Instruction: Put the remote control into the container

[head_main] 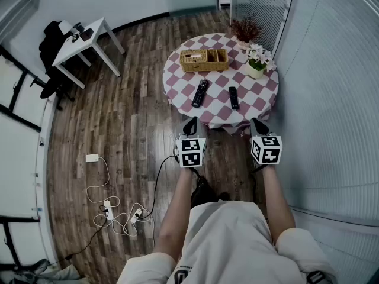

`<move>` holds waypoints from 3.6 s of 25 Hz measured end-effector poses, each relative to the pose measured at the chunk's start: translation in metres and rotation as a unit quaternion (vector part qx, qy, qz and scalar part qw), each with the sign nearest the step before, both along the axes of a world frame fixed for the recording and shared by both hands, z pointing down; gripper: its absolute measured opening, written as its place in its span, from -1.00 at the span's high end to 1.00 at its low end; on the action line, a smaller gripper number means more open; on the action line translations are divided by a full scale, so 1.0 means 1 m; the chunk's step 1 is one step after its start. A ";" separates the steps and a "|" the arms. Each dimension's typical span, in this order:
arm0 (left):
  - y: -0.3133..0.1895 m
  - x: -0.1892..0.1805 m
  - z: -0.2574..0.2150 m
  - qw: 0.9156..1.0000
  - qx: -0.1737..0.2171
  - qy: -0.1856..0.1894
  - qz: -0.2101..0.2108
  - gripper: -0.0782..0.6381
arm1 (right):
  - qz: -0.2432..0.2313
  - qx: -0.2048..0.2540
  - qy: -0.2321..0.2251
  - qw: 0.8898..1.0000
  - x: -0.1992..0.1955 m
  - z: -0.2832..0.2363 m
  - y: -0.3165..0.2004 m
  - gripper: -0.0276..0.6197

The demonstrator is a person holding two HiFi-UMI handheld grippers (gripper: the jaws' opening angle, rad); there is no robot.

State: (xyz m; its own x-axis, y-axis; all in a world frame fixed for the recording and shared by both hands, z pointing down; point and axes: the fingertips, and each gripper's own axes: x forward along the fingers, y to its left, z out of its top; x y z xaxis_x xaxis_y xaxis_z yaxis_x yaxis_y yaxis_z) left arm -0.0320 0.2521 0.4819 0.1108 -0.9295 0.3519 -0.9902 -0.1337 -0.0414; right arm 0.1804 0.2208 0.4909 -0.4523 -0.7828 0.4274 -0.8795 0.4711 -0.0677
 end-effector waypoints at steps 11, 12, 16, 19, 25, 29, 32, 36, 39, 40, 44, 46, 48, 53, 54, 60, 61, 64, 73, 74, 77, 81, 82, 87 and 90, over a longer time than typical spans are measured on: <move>0.003 -0.005 -0.002 0.999 0.002 -0.015 -0.030 0.77 | -0.007 -0.002 -0.003 1.000 0.013 -0.001 0.000 0.91; 0.004 -0.005 -0.002 0.999 0.005 -0.017 -0.031 0.77 | -0.003 0.001 0.001 1.000 0.015 0.000 -0.001 0.91; 0.004 -0.002 -0.009 0.998 0.034 -0.041 -0.023 0.77 | 0.010 0.034 0.028 0.999 0.019 -0.004 -0.005 0.91; 0.001 0.000 -0.005 0.998 0.031 -0.043 -0.016 0.77 | 0.017 0.043 0.007 0.999 0.018 -0.007 -0.010 0.91; -0.013 -0.002 0.006 0.998 0.028 -0.048 -0.014 0.77 | 0.010 0.030 -0.002 1.000 0.011 0.006 -0.022 0.91; -0.025 -0.006 0.006 0.999 0.027 -0.038 -0.018 0.77 | 0.009 0.025 -0.003 1.000 0.007 0.010 -0.033 0.91; -0.040 -0.010 0.005 0.998 0.034 -0.040 -0.022 0.77 | 0.004 0.027 -0.010 1.000 0.003 0.012 -0.046 0.91; -0.061 -0.017 0.005 0.998 0.034 -0.043 -0.024 0.77 | -0.004 0.029 -0.012 0.999 -0.002 0.014 -0.059 0.91; -0.078 -0.020 0.005 0.999 0.027 -0.028 -0.020 0.77 | 0.003 0.025 -0.011 1.000 -0.003 0.013 -0.071 0.91; -0.085 -0.021 0.004 0.999 0.028 -0.021 -0.021 0.77 | 0.005 0.025 -0.011 1.000 -0.003 0.012 -0.077 0.91; -0.111 -0.027 0.005 0.999 0.026 0.012 -0.026 0.77 | 0.011 0.028 -0.014 0.999 -0.005 0.010 -0.101 0.91; -0.124 -0.030 0.011 1.000 0.016 0.008 -0.020 0.77 | 0.012 0.025 -0.015 1.000 -0.008 0.013 -0.111 0.91; -0.137 -0.033 0.016 1.000 0.013 0.007 -0.018 0.77 | 0.011 0.021 -0.012 1.000 -0.009 0.015 -0.121 0.91; -0.170 -0.044 0.026 1.000 0.000 0.008 -0.015 0.77 | 0.018 0.011 -0.013 1.000 -0.016 0.021 -0.149 0.91; -0.179 -0.044 0.030 1.000 -0.005 0.010 -0.013 0.77 | 0.020 0.008 -0.014 1.000 -0.017 0.023 -0.156 0.91; -0.224 -0.044 0.057 0.999 -0.032 0.040 0.001 0.76 | 0.025 -0.024 0.005 0.999 -0.026 0.048 -0.198 0.91; -0.232 -0.046 0.060 0.999 -0.035 0.041 0.004 0.76 | 0.026 -0.025 0.008 0.999 -0.028 0.050 -0.207 0.91; -0.254 -0.053 0.069 0.998 -0.045 0.043 0.014 0.76 | 0.038 -0.022 0.009 0.999 -0.034 0.048 -0.233 0.91; -0.306 -0.063 0.074 0.996 -0.059 0.044 0.047 0.76 | 0.066 -0.004 -0.004 0.998 -0.050 0.037 -0.286 0.91; -0.310 -0.062 0.076 0.996 -0.062 0.045 0.051 0.76 | 0.065 -0.002 -0.009 0.998 -0.050 0.036 -0.289 0.91; -0.319 -0.059 0.085 0.994 -0.075 0.049 0.056 0.76 | 0.057 0.004 -0.029 0.998 -0.051 0.038 -0.297 0.91; -0.331 -0.055 0.101 0.992 -0.100 0.051 0.054 0.76 | 0.064 -0.007 -0.039 0.997 -0.045 0.049 -0.310 0.91; -0.335 -0.053 0.105 0.991 -0.107 0.059 0.052 0.76 | 0.064 -0.010 -0.043 0.997 -0.044 0.051 -0.315 0.91; -0.357 -0.047 0.114 0.988 -0.122 0.082 0.043 0.76 | 0.063 -0.024 -0.063 0.996 -0.045 0.062 -0.344 0.91; -0.365 -0.047 0.124 0.985 -0.138 0.093 0.040 0.76 | 0.039 -0.031 -0.071 0.996 -0.055 0.065 -0.359 0.91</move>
State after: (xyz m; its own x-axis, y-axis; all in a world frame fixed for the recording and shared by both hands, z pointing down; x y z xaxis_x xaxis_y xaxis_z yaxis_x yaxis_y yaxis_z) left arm -0.0786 -0.1130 0.6054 0.2659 -0.7875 0.5560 -0.9631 -0.1917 0.1891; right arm 0.1257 -0.1385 0.5561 -0.4507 -0.7914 0.4130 -0.8926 0.3933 -0.2205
